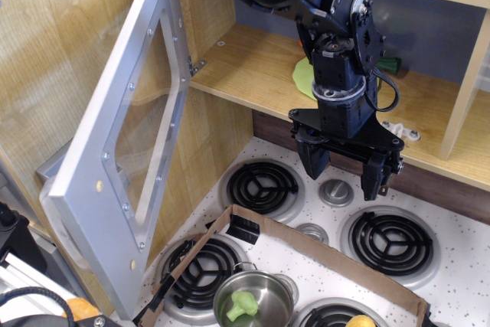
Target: Close microwave
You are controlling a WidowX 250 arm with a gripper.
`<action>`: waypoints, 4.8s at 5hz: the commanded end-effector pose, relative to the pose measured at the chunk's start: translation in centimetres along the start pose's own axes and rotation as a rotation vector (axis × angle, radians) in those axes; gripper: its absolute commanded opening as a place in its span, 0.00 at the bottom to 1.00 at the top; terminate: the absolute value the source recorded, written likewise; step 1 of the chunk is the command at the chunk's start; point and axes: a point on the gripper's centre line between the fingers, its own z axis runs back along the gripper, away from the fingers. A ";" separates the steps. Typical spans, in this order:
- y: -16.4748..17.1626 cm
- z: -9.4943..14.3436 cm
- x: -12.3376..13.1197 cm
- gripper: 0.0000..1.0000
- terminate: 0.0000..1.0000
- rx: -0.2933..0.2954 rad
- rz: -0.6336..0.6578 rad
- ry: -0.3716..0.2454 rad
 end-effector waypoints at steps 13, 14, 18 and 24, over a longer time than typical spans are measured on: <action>11.4 21.9 -11.3 1.00 0.00 0.319 -0.354 0.149; 12.6 21.2 -12.1 1.00 0.00 0.327 -0.357 0.171; 14.4 15.9 -13.2 1.00 0.00 0.335 -0.296 0.114; 8.2 9.3 -2.6 1.00 0.00 0.141 -0.320 -0.301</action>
